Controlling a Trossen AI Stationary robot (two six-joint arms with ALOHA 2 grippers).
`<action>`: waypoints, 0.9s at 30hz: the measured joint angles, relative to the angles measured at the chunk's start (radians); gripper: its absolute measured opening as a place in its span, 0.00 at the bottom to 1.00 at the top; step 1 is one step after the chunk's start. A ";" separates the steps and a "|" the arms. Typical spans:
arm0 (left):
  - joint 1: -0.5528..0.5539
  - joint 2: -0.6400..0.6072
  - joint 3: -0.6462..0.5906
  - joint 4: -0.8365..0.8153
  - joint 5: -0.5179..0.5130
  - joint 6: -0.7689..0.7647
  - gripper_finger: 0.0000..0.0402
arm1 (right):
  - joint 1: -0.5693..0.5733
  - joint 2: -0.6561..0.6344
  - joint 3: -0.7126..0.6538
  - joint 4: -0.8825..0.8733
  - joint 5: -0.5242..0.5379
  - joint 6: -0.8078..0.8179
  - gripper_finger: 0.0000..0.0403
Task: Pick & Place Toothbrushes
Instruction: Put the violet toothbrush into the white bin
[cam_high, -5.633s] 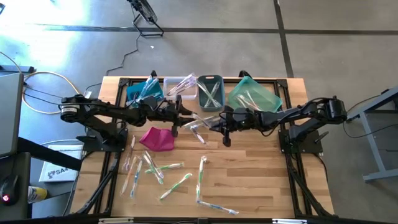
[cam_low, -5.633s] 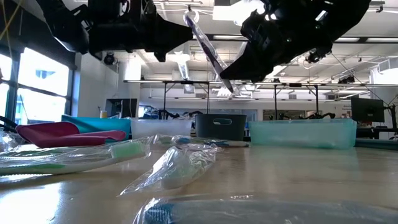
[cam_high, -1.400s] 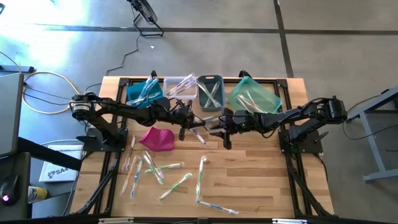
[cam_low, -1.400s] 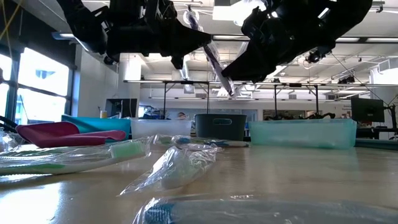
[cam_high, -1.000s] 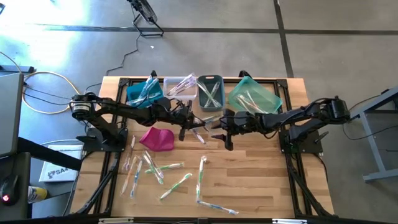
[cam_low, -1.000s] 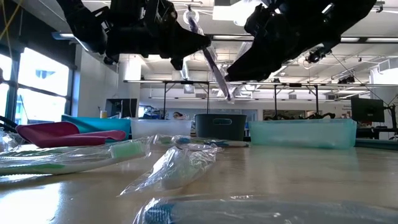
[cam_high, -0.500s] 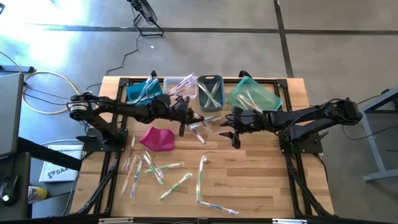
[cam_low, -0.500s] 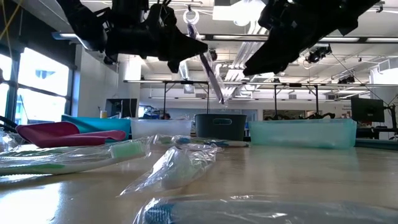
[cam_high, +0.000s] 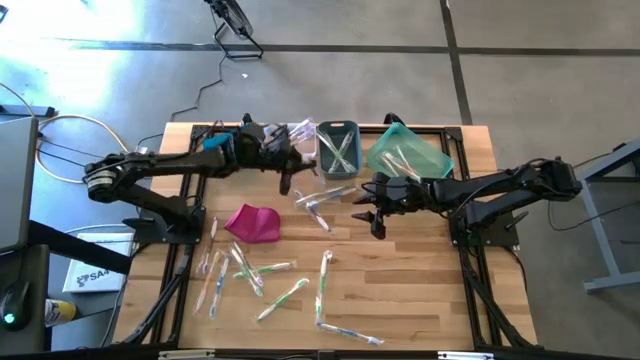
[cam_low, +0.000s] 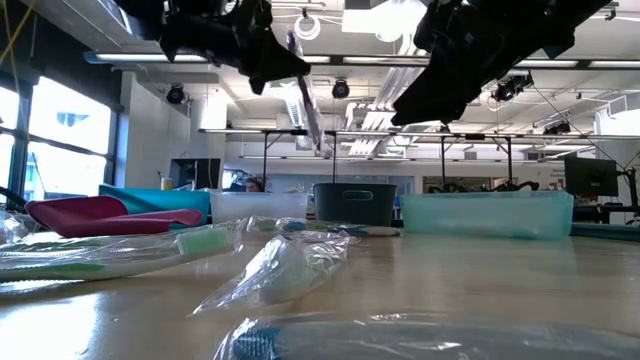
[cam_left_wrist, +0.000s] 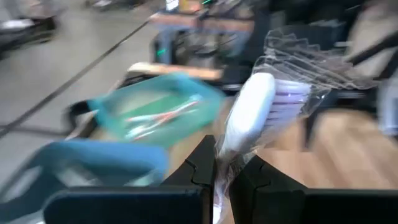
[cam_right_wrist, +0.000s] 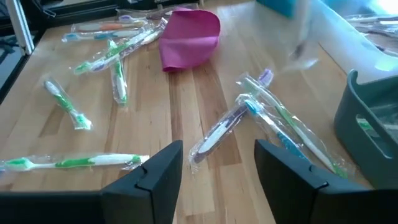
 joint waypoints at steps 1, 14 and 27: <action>0.011 -0.004 0.022 -0.046 -0.029 0.012 0.04 | 0.000 0.000 0.000 0.000 0.000 0.002 0.48; 0.183 -0.006 0.179 -0.361 -0.426 0.083 0.04 | 0.000 0.000 0.000 0.005 0.012 -0.007 0.48; 0.306 0.191 0.179 -0.289 -0.382 -0.099 0.04 | 0.000 0.000 0.000 0.005 0.026 -0.008 0.48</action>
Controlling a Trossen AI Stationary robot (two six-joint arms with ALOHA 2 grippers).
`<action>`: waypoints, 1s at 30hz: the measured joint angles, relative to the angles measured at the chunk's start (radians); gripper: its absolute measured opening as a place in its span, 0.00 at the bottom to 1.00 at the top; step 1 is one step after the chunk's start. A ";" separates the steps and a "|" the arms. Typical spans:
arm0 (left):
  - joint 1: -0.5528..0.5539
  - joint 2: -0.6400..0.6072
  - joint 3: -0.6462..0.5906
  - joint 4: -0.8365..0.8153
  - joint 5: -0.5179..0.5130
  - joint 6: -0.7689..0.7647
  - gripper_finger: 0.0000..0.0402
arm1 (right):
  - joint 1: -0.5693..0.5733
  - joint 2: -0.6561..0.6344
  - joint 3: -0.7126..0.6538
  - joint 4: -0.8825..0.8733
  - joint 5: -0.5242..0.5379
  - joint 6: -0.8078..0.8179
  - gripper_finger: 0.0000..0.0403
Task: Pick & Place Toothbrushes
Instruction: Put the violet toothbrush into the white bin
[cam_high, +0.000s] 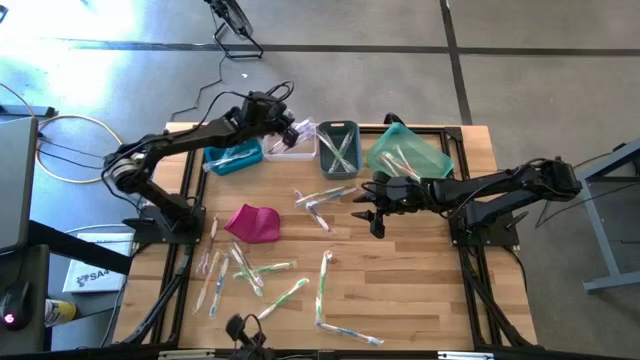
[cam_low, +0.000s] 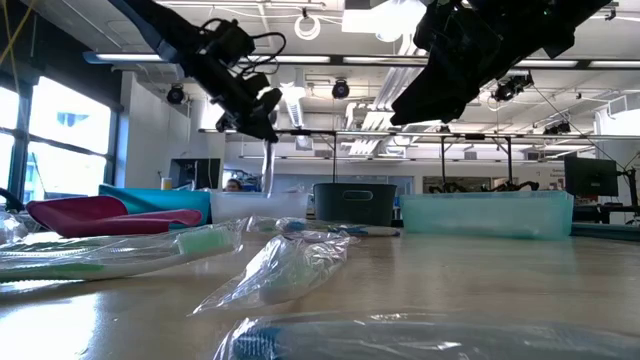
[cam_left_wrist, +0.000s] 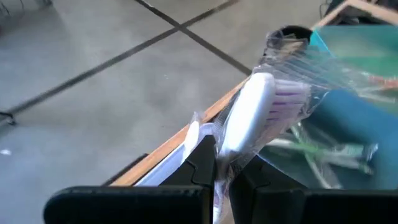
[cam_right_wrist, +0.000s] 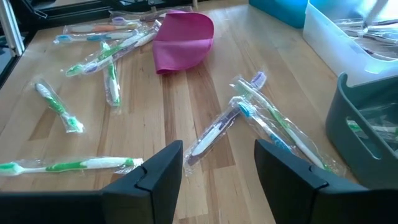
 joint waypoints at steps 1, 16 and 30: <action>0.005 0.014 0.000 0.016 0.007 -0.020 0.04 | 0.000 0.000 0.000 0.000 0.000 0.000 0.48; 0.044 0.135 0.000 0.090 0.071 -0.214 0.04 | 0.000 0.000 0.000 -0.007 0.000 -0.011 0.48; 0.042 0.197 -0.001 0.074 0.055 -0.230 0.13 | 0.000 0.000 0.000 -0.008 0.000 -0.011 0.48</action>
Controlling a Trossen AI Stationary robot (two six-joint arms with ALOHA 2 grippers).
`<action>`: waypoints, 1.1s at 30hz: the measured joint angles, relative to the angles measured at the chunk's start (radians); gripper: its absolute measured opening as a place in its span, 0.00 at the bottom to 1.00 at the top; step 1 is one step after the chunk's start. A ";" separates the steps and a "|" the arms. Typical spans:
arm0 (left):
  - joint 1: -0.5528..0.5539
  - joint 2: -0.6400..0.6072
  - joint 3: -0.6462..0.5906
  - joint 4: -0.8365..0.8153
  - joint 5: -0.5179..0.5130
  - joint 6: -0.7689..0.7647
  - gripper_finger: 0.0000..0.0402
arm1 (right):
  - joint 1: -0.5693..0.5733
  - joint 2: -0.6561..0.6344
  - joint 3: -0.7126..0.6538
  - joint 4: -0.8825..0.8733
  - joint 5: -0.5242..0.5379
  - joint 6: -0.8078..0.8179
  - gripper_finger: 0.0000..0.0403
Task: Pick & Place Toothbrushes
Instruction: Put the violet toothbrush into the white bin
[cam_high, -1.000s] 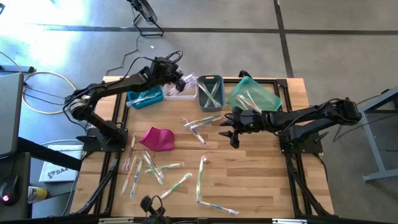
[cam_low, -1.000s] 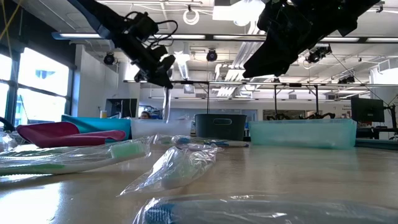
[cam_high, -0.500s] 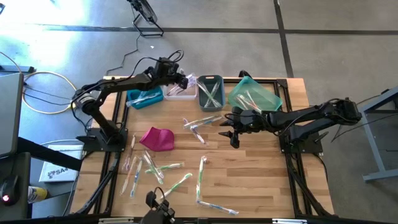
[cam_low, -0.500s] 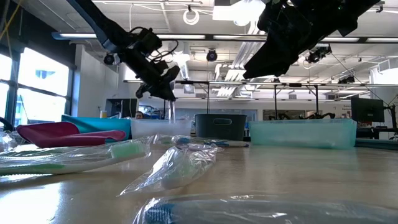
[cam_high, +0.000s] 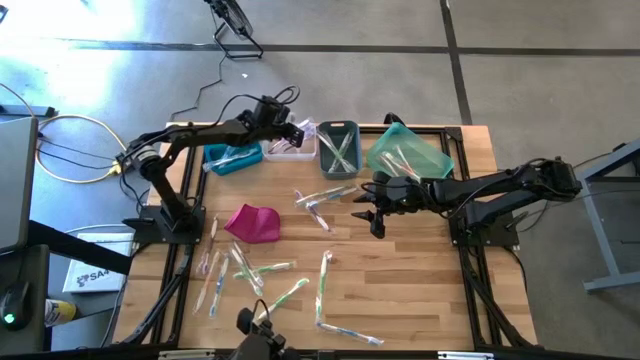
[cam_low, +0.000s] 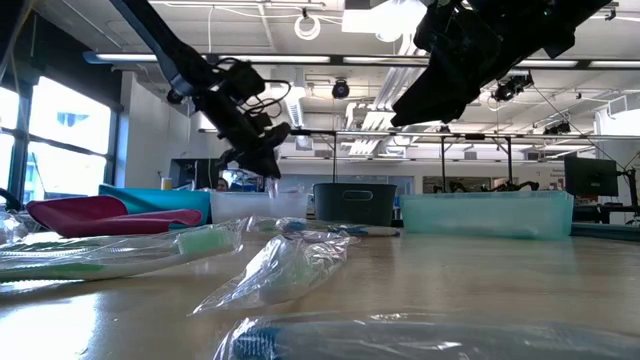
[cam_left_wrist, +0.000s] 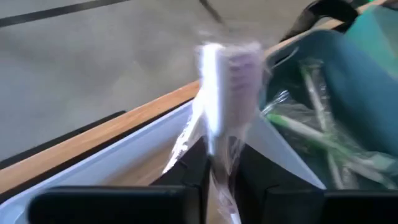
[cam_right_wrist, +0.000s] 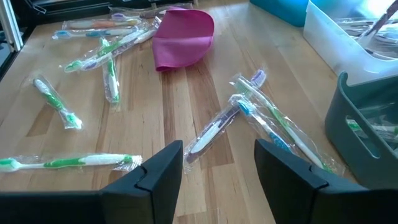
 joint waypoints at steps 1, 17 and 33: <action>0.000 0.004 0.000 0.001 -0.012 -0.002 0.16 | 0.000 0.000 0.000 0.000 0.000 0.000 0.48; 0.000 0.005 0.000 -0.049 -0.114 0.045 0.46 | 0.000 0.000 0.000 0.000 0.000 0.000 0.48; -0.013 -0.055 -0.001 -0.276 -0.248 0.100 0.46 | 0.000 0.000 0.000 -0.001 0.000 0.000 0.48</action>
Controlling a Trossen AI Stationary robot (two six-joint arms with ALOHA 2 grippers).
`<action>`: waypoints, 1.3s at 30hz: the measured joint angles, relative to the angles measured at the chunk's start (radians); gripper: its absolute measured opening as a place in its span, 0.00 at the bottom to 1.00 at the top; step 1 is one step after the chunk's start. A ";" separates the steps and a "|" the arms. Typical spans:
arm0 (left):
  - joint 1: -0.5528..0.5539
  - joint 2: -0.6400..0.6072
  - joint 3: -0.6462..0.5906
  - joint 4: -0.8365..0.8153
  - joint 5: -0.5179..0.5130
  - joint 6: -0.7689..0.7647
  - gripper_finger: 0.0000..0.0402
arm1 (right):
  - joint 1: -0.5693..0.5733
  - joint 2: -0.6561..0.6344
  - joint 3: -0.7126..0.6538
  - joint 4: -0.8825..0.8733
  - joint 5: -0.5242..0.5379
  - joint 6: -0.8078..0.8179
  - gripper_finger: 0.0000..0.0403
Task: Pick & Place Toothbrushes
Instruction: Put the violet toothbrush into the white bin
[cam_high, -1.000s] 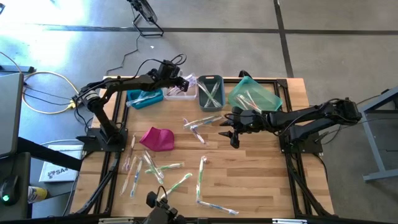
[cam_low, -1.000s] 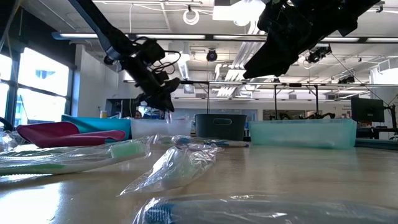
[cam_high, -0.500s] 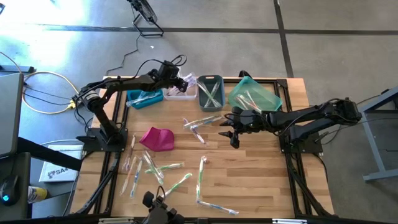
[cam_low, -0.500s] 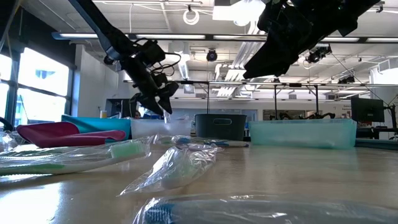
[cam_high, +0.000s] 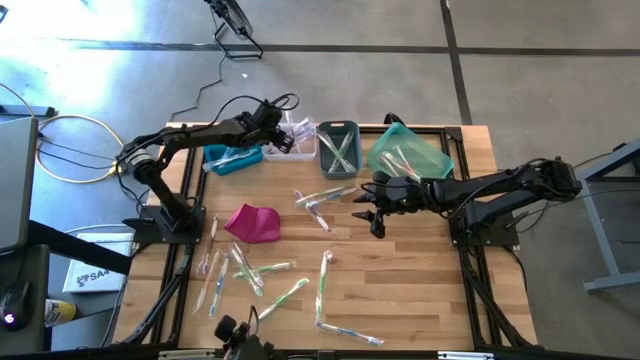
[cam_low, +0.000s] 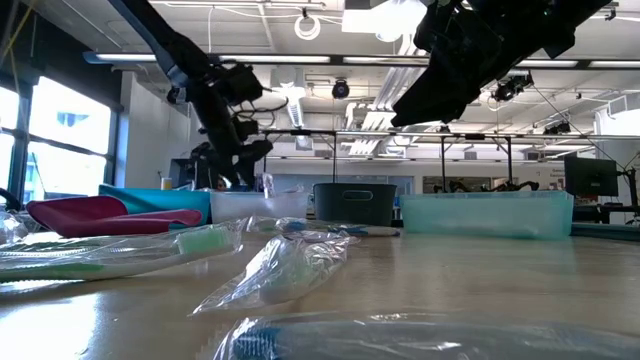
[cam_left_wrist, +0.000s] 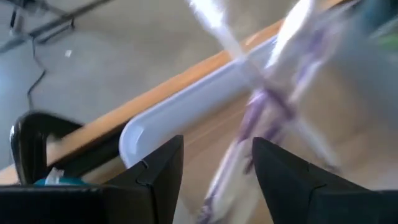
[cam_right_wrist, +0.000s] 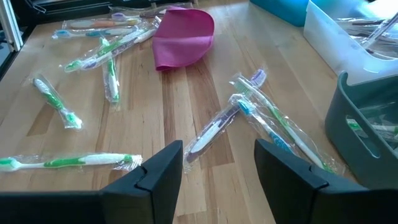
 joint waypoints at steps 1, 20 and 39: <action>-0.009 -0.018 0.000 0.003 0.001 0.005 0.46 | 0.000 0.000 0.000 0.000 0.000 0.000 0.48; -0.066 -0.090 0.001 0.302 0.157 0.049 0.03 | 0.000 0.000 0.000 -0.004 0.000 0.000 0.48; 0.015 0.040 0.287 -0.017 0.221 0.048 0.00 | 0.000 0.000 0.000 -0.006 0.000 -0.007 0.48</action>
